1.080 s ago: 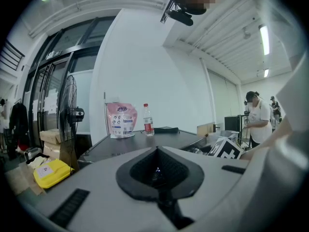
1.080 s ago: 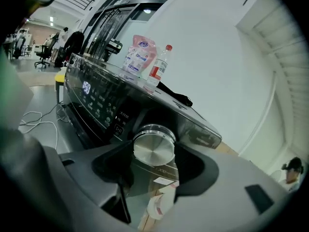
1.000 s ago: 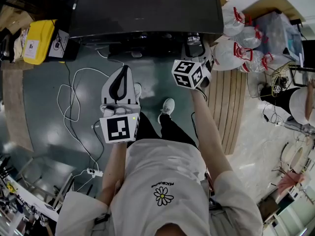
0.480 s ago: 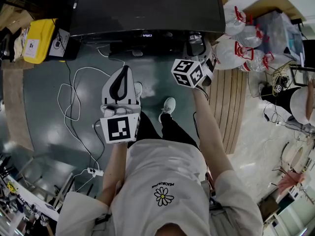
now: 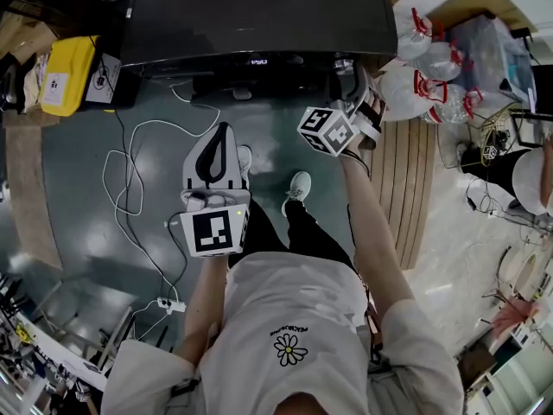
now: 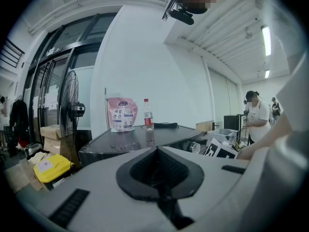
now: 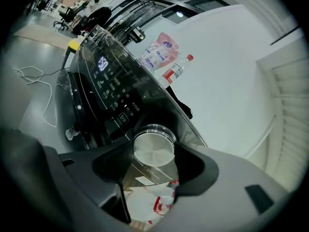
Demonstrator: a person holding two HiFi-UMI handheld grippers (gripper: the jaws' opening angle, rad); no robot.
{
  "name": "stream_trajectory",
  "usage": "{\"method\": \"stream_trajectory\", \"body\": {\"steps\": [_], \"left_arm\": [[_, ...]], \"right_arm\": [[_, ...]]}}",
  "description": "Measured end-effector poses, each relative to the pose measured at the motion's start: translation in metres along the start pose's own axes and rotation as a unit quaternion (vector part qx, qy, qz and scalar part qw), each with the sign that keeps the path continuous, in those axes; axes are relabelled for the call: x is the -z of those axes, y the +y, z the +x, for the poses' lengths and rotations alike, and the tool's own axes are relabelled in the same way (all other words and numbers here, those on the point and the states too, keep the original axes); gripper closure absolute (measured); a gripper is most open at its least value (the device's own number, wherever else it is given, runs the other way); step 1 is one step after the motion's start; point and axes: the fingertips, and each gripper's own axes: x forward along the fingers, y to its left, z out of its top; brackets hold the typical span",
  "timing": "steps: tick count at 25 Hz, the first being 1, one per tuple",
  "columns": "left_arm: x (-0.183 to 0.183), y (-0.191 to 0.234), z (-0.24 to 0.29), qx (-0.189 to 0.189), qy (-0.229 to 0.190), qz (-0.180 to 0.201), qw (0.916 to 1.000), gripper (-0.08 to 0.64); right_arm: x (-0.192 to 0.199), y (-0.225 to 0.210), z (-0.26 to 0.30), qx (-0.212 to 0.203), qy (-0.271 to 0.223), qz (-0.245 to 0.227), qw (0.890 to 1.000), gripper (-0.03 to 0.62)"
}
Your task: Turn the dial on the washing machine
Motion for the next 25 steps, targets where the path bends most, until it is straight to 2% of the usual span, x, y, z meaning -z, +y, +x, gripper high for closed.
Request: {"method": "stream_trajectory", "body": {"steps": [4, 8, 13, 16, 18, 19, 22, 25], "left_arm": [[0.008, -0.001, -0.002, 0.000, 0.009, -0.003, 1.0000, 0.561], [0.013, -0.001, -0.006, -0.002, 0.011, -0.004, 0.9999, 0.561], [0.009, 0.002, -0.008, -0.004, 0.007, -0.002, 1.0000, 0.561], [0.003, 0.003, -0.008, -0.004, -0.001, 0.001, 1.0000, 0.561], [0.000, 0.004, -0.008, -0.004, -0.002, 0.004, 1.0000, 0.561], [-0.003, 0.004, -0.007, -0.003, -0.005, 0.004, 1.0000, 0.561], [-0.010, 0.005, -0.007, -0.003, -0.013, 0.004, 0.9999, 0.561], [-0.013, 0.005, -0.007, -0.002, -0.016, 0.003, 0.9999, 0.561]], "right_arm": [[-0.006, 0.001, 0.001, 0.005, -0.011, -0.031, 0.999, 0.314], [-0.005, 0.001, 0.000, 0.009, -0.015, -0.033, 0.999, 0.314], [0.003, 0.000, -0.002, -0.011, -0.012, 0.042, 0.999, 0.313], [-0.002, -0.006, -0.012, -0.035, -0.028, 0.145, 0.988, 0.311], [-0.006, -0.014, -0.022, -0.055, -0.040, 0.244, 0.967, 0.311], [-0.006, -0.019, -0.024, -0.069, -0.043, 0.305, 0.949, 0.310], [0.001, -0.035, -0.025, -0.098, -0.040, 0.473, 0.875, 0.310], [0.010, -0.045, -0.025, -0.119, -0.030, 0.569, 0.813, 0.310]]}}
